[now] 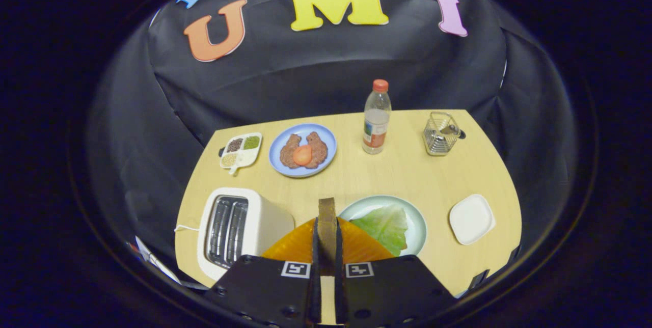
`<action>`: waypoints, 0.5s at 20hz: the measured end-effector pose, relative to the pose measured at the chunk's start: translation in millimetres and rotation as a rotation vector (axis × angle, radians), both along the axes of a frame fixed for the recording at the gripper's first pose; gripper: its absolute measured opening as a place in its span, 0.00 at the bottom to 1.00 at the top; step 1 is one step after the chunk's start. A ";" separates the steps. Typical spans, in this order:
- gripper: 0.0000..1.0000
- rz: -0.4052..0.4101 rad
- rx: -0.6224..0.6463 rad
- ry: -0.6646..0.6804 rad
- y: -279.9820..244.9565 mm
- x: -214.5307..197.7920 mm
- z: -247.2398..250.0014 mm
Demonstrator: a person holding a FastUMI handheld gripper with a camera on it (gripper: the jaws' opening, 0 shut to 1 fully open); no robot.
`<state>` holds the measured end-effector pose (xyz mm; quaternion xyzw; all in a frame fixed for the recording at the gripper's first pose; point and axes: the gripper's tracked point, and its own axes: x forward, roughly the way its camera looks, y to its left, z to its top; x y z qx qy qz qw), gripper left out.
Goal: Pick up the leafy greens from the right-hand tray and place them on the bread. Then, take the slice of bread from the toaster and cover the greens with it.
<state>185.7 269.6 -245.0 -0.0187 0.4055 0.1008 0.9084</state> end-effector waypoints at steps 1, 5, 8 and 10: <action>0.10 0.000 0.000 0.018 -5.1 3.1 -10.4; 0.10 0.021 0.021 0.043 -18.1 20.1 -42.7; 0.10 0.034 0.042 0.046 -29.1 32.2 -57.1; 0.10 0.033 0.040 0.057 -40.5 37.8 -65.8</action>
